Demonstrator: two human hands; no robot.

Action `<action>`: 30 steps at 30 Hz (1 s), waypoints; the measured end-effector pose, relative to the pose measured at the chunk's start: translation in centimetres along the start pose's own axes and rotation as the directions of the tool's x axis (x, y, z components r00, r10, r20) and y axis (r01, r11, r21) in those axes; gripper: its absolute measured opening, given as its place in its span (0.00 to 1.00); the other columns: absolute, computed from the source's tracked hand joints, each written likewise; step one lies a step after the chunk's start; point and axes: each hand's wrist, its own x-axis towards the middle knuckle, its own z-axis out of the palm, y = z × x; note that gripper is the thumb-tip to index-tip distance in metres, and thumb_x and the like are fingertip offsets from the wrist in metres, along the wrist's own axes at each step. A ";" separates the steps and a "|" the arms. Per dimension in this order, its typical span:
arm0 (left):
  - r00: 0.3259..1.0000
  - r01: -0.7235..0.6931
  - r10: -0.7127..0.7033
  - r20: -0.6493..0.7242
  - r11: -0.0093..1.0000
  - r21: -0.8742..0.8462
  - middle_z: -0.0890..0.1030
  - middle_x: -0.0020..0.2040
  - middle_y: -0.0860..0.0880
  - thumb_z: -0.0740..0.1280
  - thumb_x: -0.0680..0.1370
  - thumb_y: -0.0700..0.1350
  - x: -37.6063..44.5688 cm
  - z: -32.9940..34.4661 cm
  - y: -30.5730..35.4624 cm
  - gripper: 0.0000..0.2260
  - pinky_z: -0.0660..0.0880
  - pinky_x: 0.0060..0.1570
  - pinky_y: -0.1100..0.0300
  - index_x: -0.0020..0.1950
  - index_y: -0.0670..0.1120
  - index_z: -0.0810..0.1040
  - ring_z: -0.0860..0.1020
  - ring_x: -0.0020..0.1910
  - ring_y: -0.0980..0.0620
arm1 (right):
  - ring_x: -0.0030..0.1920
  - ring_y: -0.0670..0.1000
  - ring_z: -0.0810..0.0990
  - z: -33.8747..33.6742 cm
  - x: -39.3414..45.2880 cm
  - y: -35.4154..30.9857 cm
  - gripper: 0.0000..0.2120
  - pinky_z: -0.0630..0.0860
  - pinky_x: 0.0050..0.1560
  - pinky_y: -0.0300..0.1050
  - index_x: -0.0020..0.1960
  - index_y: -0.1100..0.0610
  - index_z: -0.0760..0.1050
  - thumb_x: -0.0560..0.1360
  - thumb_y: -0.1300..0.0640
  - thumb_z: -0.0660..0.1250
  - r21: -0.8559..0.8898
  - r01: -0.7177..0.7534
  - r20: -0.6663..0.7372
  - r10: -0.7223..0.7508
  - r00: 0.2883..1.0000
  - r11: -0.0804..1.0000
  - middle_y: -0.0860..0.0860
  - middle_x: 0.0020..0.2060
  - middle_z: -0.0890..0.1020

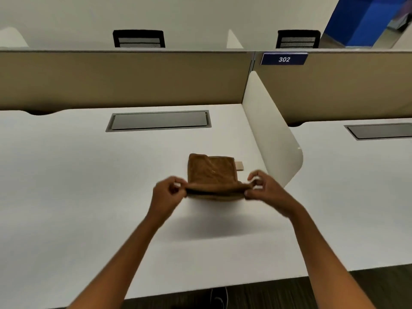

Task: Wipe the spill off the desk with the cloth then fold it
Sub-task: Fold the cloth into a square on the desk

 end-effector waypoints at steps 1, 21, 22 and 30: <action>0.998 0.032 -0.035 0.058 0.999 0.042 0.85 0.39 0.47 0.71 0.69 0.34 -1.4 -0.1 -2.0 0.09 0.80 0.41 0.52 0.45 0.46 0.84 0.83 0.39 0.44 | 0.43 0.56 0.82 0.7 -1.0 1.7 0.16 0.79 0.53 0.60 0.51 0.57 0.72 0.70 0.69 0.74 -0.002 -0.065 0.030 0.065 0.997 0.998 0.58 0.41 0.78; 0.962 -0.093 0.024 0.270 0.964 0.247 0.83 0.40 0.55 0.73 0.71 0.32 -0.4 -1.6 -2.6 0.12 0.81 0.34 0.57 0.46 0.49 0.82 0.82 0.35 0.53 | 0.41 0.58 0.83 2.1 -1.9 3.9 0.16 0.82 0.44 0.53 0.52 0.60 0.72 0.70 0.62 0.77 0.149 -0.223 -0.040 0.231 0.972 0.963 0.60 0.40 0.81; 0.975 -0.077 0.022 0.222 0.967 0.243 0.83 0.39 0.54 0.72 0.70 0.32 0.7 -1.2 -2.1 0.11 0.81 0.32 0.56 0.45 0.48 0.81 0.81 0.33 0.52 | 0.40 0.57 0.83 1.8 -1.0 3.2 0.16 0.82 0.43 0.52 0.52 0.61 0.72 0.71 0.62 0.76 0.153 -0.212 -0.064 0.224 0.973 0.965 0.60 0.39 0.81; 0.999 0.035 -0.023 -0.048 0.966 0.256 0.82 0.41 0.49 0.76 0.72 0.38 9.4 3.0 0.0 0.08 0.78 0.34 0.60 0.48 0.44 0.80 0.80 0.34 0.53 | 0.36 0.56 0.83 0.0 7.1 0.5 0.14 0.83 0.43 0.49 0.51 0.60 0.71 0.72 0.59 0.76 0.227 -0.196 -0.331 0.265 0.906 0.954 0.63 0.43 0.82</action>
